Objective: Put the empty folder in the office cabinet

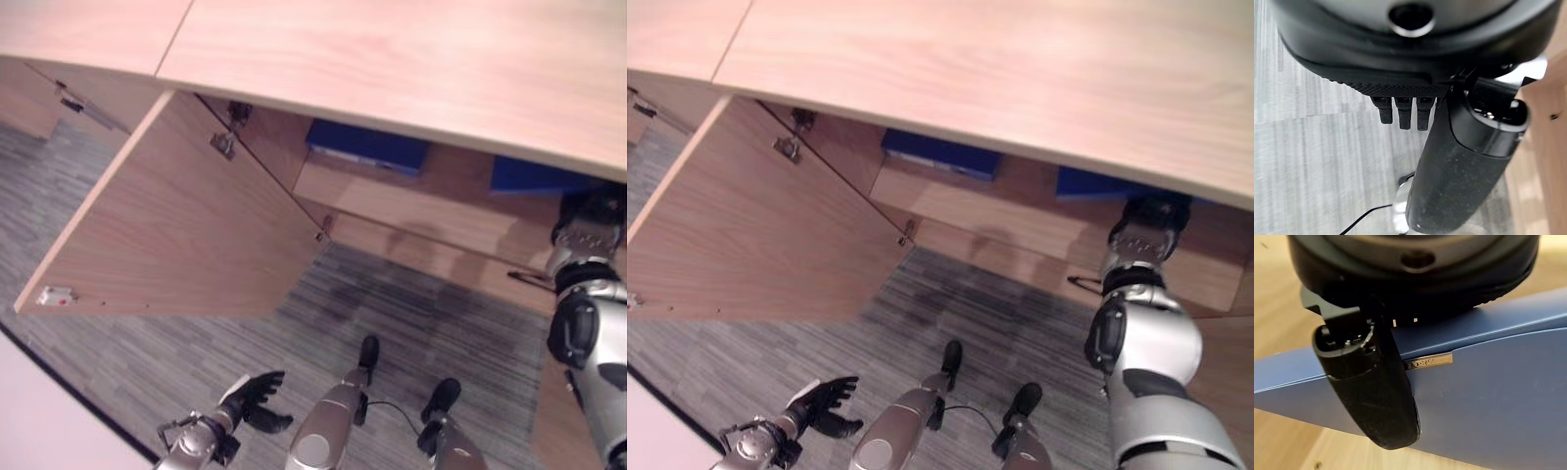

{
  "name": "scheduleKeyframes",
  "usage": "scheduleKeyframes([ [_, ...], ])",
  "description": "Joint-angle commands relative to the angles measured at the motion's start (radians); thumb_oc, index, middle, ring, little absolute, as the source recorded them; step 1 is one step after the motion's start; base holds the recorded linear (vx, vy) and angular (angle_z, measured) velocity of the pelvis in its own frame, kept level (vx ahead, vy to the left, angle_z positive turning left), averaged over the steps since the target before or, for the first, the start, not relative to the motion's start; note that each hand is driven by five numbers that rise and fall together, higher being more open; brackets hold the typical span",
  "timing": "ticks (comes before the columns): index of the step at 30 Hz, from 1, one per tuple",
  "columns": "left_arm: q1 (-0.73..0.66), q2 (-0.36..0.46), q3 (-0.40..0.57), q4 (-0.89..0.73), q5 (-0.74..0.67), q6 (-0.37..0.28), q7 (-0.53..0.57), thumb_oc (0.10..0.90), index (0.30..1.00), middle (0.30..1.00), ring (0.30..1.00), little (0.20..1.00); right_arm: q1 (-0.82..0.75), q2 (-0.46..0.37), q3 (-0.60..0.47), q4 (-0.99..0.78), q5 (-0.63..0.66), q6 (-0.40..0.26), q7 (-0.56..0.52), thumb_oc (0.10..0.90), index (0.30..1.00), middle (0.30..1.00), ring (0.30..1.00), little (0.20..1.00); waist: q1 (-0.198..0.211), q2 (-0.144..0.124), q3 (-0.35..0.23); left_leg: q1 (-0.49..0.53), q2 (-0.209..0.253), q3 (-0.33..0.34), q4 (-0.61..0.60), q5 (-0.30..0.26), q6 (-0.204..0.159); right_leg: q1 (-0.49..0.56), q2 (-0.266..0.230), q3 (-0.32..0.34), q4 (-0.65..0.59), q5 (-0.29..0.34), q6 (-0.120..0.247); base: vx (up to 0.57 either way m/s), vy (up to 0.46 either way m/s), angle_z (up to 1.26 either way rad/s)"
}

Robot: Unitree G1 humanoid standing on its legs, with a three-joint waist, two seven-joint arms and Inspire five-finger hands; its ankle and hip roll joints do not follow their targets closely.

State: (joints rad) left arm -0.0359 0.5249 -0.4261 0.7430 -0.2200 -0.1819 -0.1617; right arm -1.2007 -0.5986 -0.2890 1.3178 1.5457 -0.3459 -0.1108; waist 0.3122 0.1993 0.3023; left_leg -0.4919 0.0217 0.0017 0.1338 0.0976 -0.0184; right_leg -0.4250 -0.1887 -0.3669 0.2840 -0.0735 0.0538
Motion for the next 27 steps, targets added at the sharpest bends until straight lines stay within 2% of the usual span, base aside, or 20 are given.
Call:
scheduleKeyframes([
  [1, 0.008, 0.07, 0.029, -0.064, -0.095, -0.044, 0.019, 0.8, 0.9, 0.9, 0.9, 0.9, -0.059, -0.112, 0.109, -0.129, -0.001, -0.054, 0.049, 0.4, 0.3, 0.3, 0.3, 0.3, 0.015, -0.032, -0.065, -0.085, 0.088, -0.036, 0.229, -0.205, -0.129, -0.077, -0.103, 0.073, 0.159, -0.136, 0.134, 0.07, -0.019, 0.08],
  [4, 0.003, 0.111, 0.043, -0.162, -0.173, -0.051, 0.017, 0.8, 0.9, 0.9, 0.9, 0.9, -0.124, -0.147, 0.152, -0.112, -0.009, -0.065, 0.026, 0.4, 0.3, 0.3, 0.3, 0.3, 0.019, -0.036, -0.074, -0.198, 0.1, -0.051, 0.328, -0.249, -0.126, -0.202, -0.112, 0.086, 0.275, -0.18, 0.134, 0.0, -0.002, 0.02],
  [12, 0.008, 0.129, 0.069, -0.208, -0.237, -0.051, 0.036, 0.8, 0.9, 0.9, 0.9, 0.9, -0.191, -0.184, 0.202, -0.112, -0.011, -0.087, -0.005, 0.4, 0.3, 0.3, 0.3, 0.3, 0.022, -0.048, -0.079, -0.373, 0.098, -0.084, 0.462, -0.296, -0.115, -0.382, -0.132, 0.094, 0.408, -0.222, 0.127, 0.0, -0.041, 0.02],
  [13, 0.008, 0.133, 0.068, -0.218, -0.237, -0.051, 0.033, 0.8, 0.9, 0.9, 0.9, 0.9, -0.191, -0.182, 0.198, -0.108, -0.007, -0.085, -0.011, 0.54, 0.509, 0.509, 0.509, 0.509, 0.02, -0.049, -0.081, -0.397, 0.098, -0.089, 0.479, -0.303, -0.114, -0.401, -0.135, 0.093, 0.423, -0.232, 0.125, 0.02, -0.045, 0.01],
  [14, 0.009, 0.138, 0.065, -0.226, -0.23, -0.053, 0.034, 0.8, 0.9, 0.9, 0.9, 0.9, -0.187, -0.173, 0.191, -0.106, -0.001, -0.083, -0.012, 0.8, 0.9, 0.9, 0.9, 0.9, 0.018, -0.048, -0.081, -0.412, 0.096, -0.094, 0.494, -0.308, -0.113, -0.413, -0.135, 0.093, 0.43, -0.238, 0.123, 0.03, -0.052, 0.02],
  [17, 0.008, 0.145, 0.067, -0.227, -0.238, -0.055, 0.046, 0.8, 0.9, 0.9, 0.9, 0.9, -0.202, -0.169, 0.196, -0.084, 0.004, -0.09, -0.029, 0.8, 0.9, 0.9, 0.9, 0.9, 0.015, -0.048, -0.084, -0.441, 0.092, -0.103, 0.51, -0.316, -0.112, -0.445, -0.134, 0.099, 0.455, -0.249, 0.121, 0.02, -0.021, 0.04],
  [20, 0.021, 0.143, 0.072, -0.22, -0.249, -0.059, 0.068, 0.8, 0.9, 0.9, 0.9, 0.9, -0.228, -0.164, 0.226, -0.032, -0.038, -0.064, -0.08, 0.8, 0.9, 0.9, 0.9, 0.9, 0.021, -0.047, -0.083, -0.457, 0.09, -0.097, 0.503, -0.315, -0.107, -0.471, -0.14, 0.099, 0.466, -0.243, 0.126, 0.0, 0.0, 0.0],
  [27, 0.024, 0.15, 0.057, -0.221, -0.23, -0.05, 0.082, 0.8, 0.9, 0.9, 0.9, 0.9, -0.233, -0.133, 0.227, -0.008, -0.047, -0.049, -0.119, 0.8, 0.9, 0.9, 0.9, 0.9, 0.015, -0.048, -0.093, -0.449, 0.086, -0.107, 0.484, -0.312, -0.107, -0.461, -0.13, 0.096, 0.46, -0.257, 0.117, 0.01, -0.02, -0.01],
])
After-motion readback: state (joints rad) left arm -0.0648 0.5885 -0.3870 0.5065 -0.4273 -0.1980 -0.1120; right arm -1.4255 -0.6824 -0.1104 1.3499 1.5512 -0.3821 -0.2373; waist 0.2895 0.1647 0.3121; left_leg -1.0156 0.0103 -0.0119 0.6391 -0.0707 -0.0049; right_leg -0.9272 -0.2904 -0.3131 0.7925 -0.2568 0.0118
